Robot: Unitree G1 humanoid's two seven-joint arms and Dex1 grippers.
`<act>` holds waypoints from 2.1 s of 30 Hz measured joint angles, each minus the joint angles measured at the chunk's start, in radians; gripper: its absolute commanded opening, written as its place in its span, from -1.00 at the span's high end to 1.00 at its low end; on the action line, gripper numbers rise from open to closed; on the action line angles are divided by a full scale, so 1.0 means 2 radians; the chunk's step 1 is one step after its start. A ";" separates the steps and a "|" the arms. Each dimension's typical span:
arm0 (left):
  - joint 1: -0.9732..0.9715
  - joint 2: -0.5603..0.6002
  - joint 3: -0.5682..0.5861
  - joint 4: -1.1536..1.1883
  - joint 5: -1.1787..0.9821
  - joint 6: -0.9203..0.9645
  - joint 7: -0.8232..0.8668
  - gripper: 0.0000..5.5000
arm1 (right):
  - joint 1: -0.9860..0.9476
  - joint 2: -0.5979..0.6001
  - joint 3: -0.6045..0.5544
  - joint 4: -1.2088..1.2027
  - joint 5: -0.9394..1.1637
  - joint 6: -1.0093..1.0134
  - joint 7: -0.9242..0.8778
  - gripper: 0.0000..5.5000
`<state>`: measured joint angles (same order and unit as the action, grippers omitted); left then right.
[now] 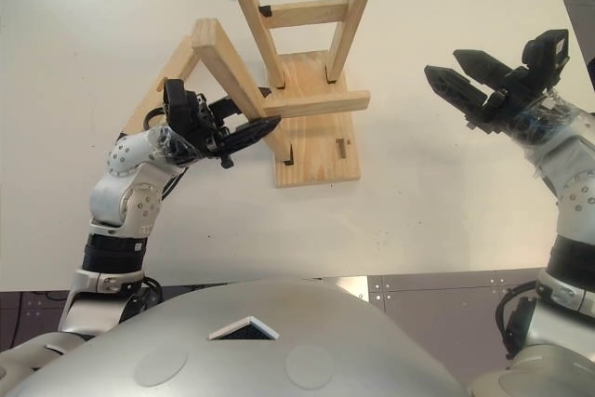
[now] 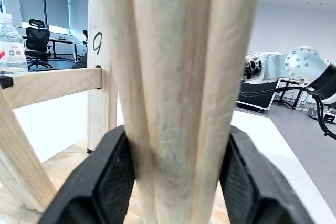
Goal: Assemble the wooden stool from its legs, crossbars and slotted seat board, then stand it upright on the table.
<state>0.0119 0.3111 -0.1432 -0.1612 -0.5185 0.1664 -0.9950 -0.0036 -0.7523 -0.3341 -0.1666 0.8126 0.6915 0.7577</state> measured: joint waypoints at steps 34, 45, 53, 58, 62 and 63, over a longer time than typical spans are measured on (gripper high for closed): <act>0.007 0.181 0.026 -0.002 0.106 -0.021 0.006 -0.44 | 0.065 0.026 -0.005 -0.034 -0.020 -0.009 -0.022 -0.31; -0.088 0.162 0.081 0.215 0.171 -0.008 0.143 -0.44 | 0.083 0.039 -0.009 -0.044 -0.034 -0.016 -0.033 -0.31; -0.093 0.157 0.093 0.289 0.178 0.039 0.164 -0.32 | 0.079 0.040 -0.005 -0.039 -0.039 -0.016 -0.032 -0.31; -0.098 0.157 0.091 0.282 0.179 0.067 0.149 -0.03 | 0.071 0.040 -0.003 -0.038 -0.039 -0.016 -0.033 -0.31; -0.102 0.158 0.086 0.277 0.185 0.072 0.144 0.19 | 0.066 0.043 0.000 -0.037 -0.039 -0.016 -0.034 -0.31; -0.102 0.158 0.085 0.277 0.186 0.072 0.143 0.24 | 0.066 0.043 0.000 -0.037 -0.039 -0.016 -0.035 -0.31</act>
<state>-0.1930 0.6265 0.0263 0.3937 -0.1465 0.3097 -0.7083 0.1289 -0.6655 -0.3334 -0.2414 0.7350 0.6587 0.6872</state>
